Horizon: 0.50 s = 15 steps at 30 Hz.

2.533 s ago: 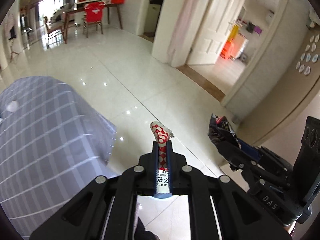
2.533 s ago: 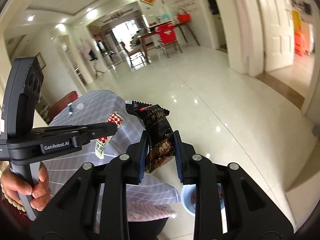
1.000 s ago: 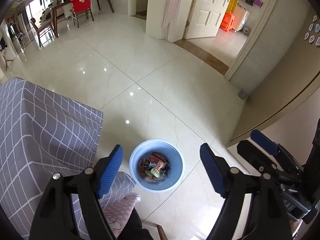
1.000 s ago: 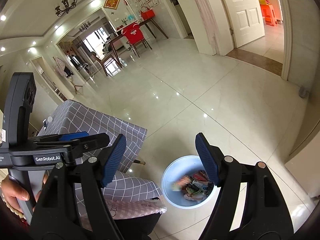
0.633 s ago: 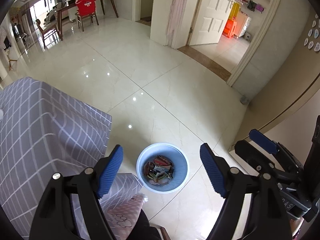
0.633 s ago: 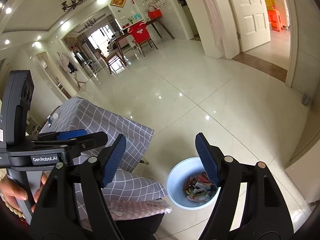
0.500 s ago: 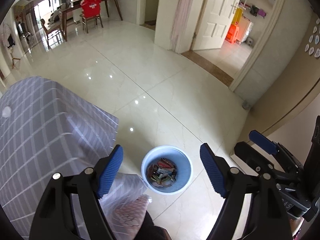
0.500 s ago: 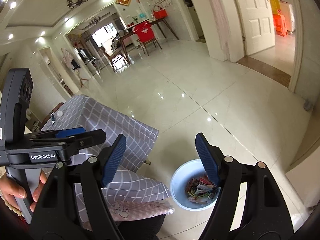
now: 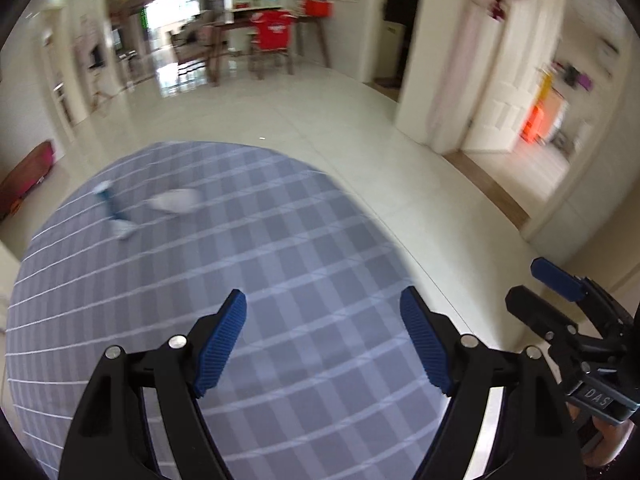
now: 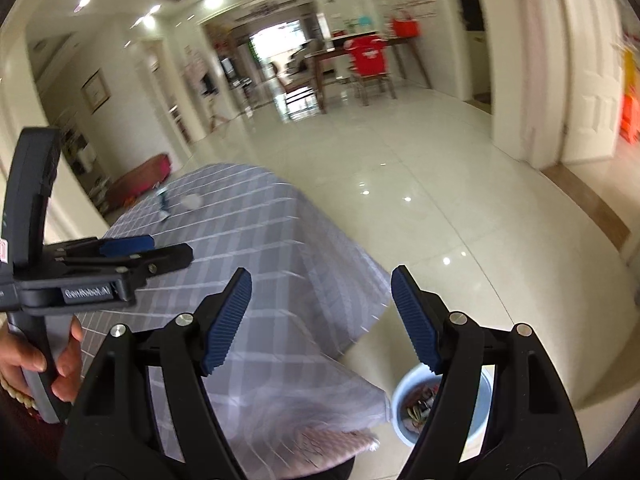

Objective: Collect trash
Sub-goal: 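Move both open tools back over the toothpaste tube and white bottle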

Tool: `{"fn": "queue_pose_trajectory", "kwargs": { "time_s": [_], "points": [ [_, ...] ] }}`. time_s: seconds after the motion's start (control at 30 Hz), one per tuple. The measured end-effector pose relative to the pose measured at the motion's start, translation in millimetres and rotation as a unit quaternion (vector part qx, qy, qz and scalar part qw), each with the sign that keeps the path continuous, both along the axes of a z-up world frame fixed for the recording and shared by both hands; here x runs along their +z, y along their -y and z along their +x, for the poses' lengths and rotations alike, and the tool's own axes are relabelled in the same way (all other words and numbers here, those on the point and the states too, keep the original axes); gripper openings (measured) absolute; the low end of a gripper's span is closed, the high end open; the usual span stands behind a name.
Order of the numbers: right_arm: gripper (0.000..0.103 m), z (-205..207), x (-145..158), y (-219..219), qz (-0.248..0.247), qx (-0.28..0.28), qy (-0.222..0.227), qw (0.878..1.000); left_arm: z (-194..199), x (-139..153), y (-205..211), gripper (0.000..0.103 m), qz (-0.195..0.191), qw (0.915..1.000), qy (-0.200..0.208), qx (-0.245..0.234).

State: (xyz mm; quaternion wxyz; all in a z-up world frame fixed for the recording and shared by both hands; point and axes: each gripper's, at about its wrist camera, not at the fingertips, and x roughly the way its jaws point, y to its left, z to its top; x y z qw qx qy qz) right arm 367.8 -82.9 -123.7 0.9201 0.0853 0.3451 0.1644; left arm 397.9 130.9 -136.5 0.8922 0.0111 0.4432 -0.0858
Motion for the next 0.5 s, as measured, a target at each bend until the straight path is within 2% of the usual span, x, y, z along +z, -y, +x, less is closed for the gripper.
{"fn": "queue_pose_trajectory", "kwargs": {
  "time_s": [0.13,0.27,0.37,0.5],
  "points": [
    [0.072,40,5,-64,-0.018,0.055,-0.007,0.998,14,8,-66,0.080,0.001,0.9985,0.008,0.053],
    [0.072,85,2,-122,-0.043,0.102,-0.021,0.994,37,5,-131,0.080,-0.006,0.9936,0.000,0.113],
    [0.072,113,-6,-158,-0.059,0.129,-0.035,0.989,51,0,-159,0.080,-0.011,0.9904,-0.009,0.137],
    [0.072,142,-22,-198,-0.082,0.148,-0.047,0.985,76,-13,-197,0.080,-0.041,0.9847,-0.020,0.168]
  ]
}}
